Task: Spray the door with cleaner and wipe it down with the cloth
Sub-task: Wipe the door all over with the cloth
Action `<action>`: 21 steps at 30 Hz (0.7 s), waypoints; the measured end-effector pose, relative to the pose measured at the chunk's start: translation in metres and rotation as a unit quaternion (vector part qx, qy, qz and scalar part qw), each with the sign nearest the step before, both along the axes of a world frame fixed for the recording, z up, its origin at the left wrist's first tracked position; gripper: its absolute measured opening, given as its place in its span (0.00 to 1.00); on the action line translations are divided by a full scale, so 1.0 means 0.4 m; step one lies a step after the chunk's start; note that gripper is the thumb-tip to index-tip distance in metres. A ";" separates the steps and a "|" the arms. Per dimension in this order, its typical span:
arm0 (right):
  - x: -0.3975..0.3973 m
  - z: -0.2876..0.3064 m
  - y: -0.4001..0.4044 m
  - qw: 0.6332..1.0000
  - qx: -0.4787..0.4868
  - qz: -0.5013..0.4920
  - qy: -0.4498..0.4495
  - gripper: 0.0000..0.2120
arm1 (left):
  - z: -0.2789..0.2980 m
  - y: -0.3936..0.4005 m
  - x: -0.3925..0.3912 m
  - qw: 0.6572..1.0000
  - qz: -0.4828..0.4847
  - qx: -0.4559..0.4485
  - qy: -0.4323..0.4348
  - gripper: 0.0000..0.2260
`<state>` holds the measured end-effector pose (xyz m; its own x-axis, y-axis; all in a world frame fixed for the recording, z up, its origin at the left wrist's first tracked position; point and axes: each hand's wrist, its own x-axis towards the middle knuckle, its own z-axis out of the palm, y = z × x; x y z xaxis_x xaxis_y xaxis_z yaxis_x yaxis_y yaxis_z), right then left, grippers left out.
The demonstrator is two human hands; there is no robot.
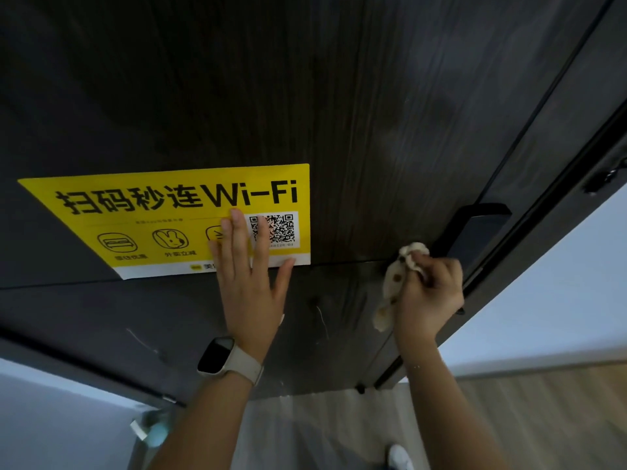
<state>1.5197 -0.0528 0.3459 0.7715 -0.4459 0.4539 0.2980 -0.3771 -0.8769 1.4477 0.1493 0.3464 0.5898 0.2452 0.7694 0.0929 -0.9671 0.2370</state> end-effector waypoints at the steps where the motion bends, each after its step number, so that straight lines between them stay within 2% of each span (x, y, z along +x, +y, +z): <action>1: -0.010 0.003 0.023 1.000 -0.005 0.008 -0.013 0.09 | 0.004 -0.013 0.005 1.000 0.003 -0.005 -0.001 0.34; 3: -0.033 0.008 0.069 0.995 -0.048 0.059 -0.063 0.09 | 0.008 -0.041 0.028 1.000 0.013 -0.008 0.000 0.32; 5: -0.038 0.014 0.080 0.979 -0.114 0.126 -0.115 0.09 | 0.009 -0.055 0.063 0.999 0.033 0.027 0.008 0.32; 7: -0.024 0.020 0.052 0.971 -0.144 0.141 -0.131 0.10 | 0.004 -0.049 0.089 0.997 0.052 0.062 0.003 0.34; 12: 0.026 0.042 -0.028 0.997 -0.004 -0.031 -0.070 0.09 | -0.009 -0.040 0.093 0.995 0.062 0.082 -0.009 0.36; 14: 0.009 0.035 0.012 0.996 0.010 -0.026 -0.080 0.10 | -0.006 -0.046 0.090 0.995 0.061 0.074 -0.013 0.36; 16: -0.032 0.011 0.075 0.990 -0.066 0.071 -0.099 0.11 | -0.003 -0.048 0.088 0.996 0.055 0.069 -0.013 0.36; 18: -0.067 -0.022 0.111 0.960 -0.190 0.170 -0.116 0.11 | -0.002 -0.047 0.081 0.996 0.048 0.068 -0.009 0.36; 20: -0.056 -0.028 0.095 0.936 -0.260 0.201 -0.126 0.11 | -0.003 -0.046 0.074 0.997 0.045 0.066 -0.007 0.35; 21: -0.043 -0.018 0.072 0.936 -0.268 0.191 -0.127 0.11 | -0.002 -0.045 0.071 0.997 0.043 0.066 -0.005 0.35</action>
<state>1.5026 -0.0242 0.3386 0.6647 0.1852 0.7238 0.6743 -0.5658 -0.4745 1.4762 0.1313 0.3458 0.5636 0.1916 0.8035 0.1754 -0.9783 0.1102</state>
